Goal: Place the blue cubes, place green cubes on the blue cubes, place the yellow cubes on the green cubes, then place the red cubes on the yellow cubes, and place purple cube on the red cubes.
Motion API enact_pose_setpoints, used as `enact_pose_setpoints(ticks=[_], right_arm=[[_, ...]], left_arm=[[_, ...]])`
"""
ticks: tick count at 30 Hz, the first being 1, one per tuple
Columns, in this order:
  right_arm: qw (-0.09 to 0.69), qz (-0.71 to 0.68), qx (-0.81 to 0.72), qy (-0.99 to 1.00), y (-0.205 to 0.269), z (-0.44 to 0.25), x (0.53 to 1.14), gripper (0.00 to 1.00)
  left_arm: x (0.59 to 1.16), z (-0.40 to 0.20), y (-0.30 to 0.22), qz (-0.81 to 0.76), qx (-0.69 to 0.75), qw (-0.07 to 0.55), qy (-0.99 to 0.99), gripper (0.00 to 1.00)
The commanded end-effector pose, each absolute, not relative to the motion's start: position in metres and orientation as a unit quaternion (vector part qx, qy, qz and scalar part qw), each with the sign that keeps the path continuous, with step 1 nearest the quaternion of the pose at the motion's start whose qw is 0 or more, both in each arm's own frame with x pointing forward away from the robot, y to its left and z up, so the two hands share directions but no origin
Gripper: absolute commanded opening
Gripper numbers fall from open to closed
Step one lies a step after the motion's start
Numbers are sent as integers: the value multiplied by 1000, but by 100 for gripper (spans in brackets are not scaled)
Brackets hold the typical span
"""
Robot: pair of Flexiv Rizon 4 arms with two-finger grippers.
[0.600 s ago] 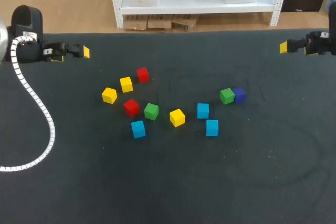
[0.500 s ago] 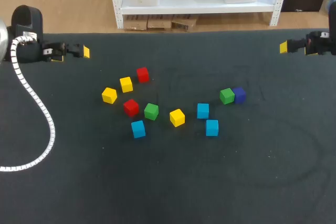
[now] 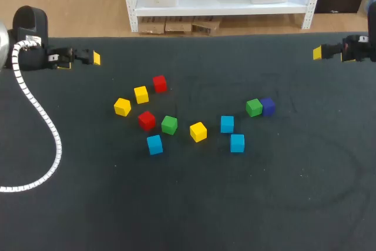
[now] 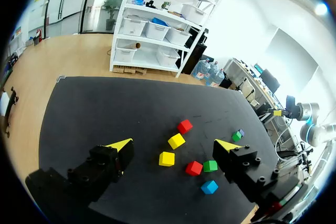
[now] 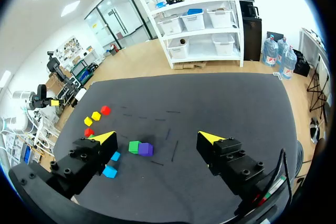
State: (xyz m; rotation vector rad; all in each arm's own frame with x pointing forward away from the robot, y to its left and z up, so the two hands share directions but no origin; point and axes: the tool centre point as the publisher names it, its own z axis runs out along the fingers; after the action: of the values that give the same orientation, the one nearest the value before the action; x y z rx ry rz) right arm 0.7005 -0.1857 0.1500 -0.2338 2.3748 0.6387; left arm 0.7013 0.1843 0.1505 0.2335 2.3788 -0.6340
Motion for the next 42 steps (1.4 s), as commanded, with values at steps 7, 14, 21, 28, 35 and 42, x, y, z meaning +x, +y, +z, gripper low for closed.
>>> enact_pose_setpoints(ticks=[7,14,21,28,35,42], right_arm=[[307,234,-191,903,-185,149,724,100],[284,234,-396,841,-178,153,744,100],[233,243,-645,686,-171,153,741,100],[187,287,-778,527,-174,148,736,100],[179,304,-794,495,-178,146,735,100],[179,304,-794,495,-178,146,735,100]], left_arm=[[701,150,184,-242,89,328,909,100],[701,150,184,-242,89,328,909,100],[701,150,184,-242,89,328,909,100],[701,150,184,-242,89,328,909,100],[701,150,184,-242,89,328,909,100],[701,150,184,-242,89,328,909,100]])
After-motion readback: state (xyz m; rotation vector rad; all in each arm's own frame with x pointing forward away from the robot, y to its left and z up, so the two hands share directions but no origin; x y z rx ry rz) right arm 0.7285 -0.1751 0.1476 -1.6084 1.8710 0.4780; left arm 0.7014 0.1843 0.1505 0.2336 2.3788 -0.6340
